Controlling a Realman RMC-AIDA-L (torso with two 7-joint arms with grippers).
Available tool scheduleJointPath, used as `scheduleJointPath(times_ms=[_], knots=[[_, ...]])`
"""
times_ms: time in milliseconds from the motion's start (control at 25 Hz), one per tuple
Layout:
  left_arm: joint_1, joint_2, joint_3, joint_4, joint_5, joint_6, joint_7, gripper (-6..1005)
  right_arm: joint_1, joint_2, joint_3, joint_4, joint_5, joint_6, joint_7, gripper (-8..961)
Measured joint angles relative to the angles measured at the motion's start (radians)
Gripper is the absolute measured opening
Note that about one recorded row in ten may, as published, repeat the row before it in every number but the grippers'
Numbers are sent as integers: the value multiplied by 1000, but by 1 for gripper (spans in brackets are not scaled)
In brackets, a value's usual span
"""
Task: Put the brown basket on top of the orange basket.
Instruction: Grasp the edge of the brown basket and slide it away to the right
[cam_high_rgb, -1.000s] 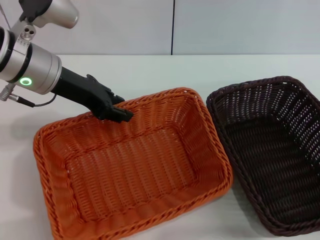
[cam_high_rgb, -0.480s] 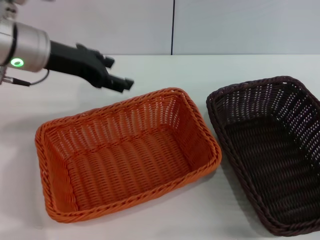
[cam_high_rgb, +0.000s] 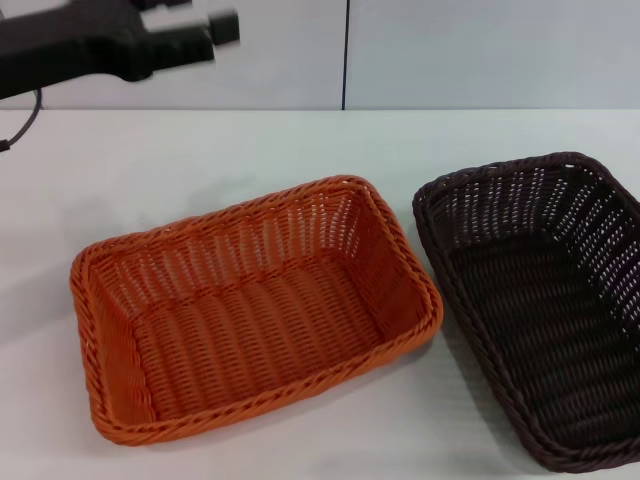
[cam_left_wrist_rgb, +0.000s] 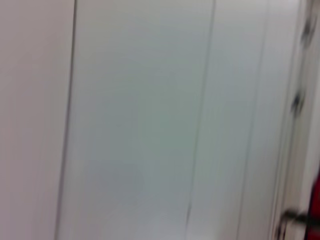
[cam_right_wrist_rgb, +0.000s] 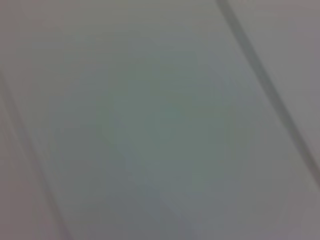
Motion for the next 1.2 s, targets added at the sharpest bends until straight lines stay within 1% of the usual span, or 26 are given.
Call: scheduleJointPath(times_ms=[120, 160, 200, 240, 320, 400, 440, 480, 520, 560, 600, 680, 720, 760, 800, 920, 960, 1000, 1040, 1120, 1160, 1200], knots=[[97, -1, 50, -41, -234, 7, 104, 837, 22, -68, 7, -107, -155, 0, 190, 568], [137, 0, 76, -57, -320, 11, 150, 837, 46, -107, 30, -171, -279, -3, 320, 568], [168, 0, 99, -65, -380, 18, 191, 836, 46, -107, 30, -171, -279, -3, 320, 568], [178, 0, 107, -67, -397, 19, 203, 836, 65, -125, 53, -205, -355, -9, 389, 568], [221, 0, 148, -71, -455, 29, 247, 835, 107, -152, 120, -275, -534, -32, 526, 568], [247, 0, 171, -76, -477, 32, 258, 835, 159, -170, 201, -348, -741, -78, 667, 568], [250, -1, 173, -80, -478, 34, 258, 835, 208, -177, 268, -404, -893, -134, 767, 568], [252, -1, 175, -87, -480, 37, 258, 835, 208, -177, 268, -404, -893, -134, 767, 568], [253, -1, 177, -102, -484, 42, 260, 834, 232, -181, 295, -427, -963, -161, 808, 568], [248, -1, 177, -131, -490, 53, 264, 834, 289, -191, 341, -474, -1095, -223, 882, 568], [248, -1, 177, -131, -490, 53, 264, 834, 289, -191, 341, -474, -1095, -223, 882, 568], [239, 0, 176, -158, -495, 64, 271, 833, 342, -200, 356, -504, -1202, -273, 925, 568], [236, 0, 175, -166, -496, 66, 273, 833, 374, -204, 359, -514, -1255, -300, 937, 568], [227, 0, 176, -182, -500, 67, 280, 833, 430, -207, 359, -518, -1332, -338, 947, 568], [227, 0, 176, -182, -500, 67, 280, 833, 430, -207, 359, -518, -1332, -338, 947, 568], [213, 0, 177, -206, -501, 68, 287, 833, 510, -203, 355, -513, -1450, -356, 964, 568], [204, 0, 178, -219, -503, 71, 288, 833, 554, -193, 339, -512, -1536, -353, 953, 568], [204, 0, 178, -219, -503, 71, 288, 833, 554, -193, 339, -512, -1536, -353, 953, 568], [200, 1, 178, -227, -504, 73, 288, 833, 569, -184, 334, -512, -1565, -343, 935, 568], [198, 1, 178, -234, -506, 73, 289, 833, 590, -160, 331, -513, -1604, -318, 871, 568], [195, 1, 177, -248, -506, 73, 296, 834, 599, -134, 331, -512, -1615, -287, 802, 568], [195, 1, 177, -248, -506, 73, 296, 834, 599, -134, 331, -512, -1615, -287, 802, 568]])
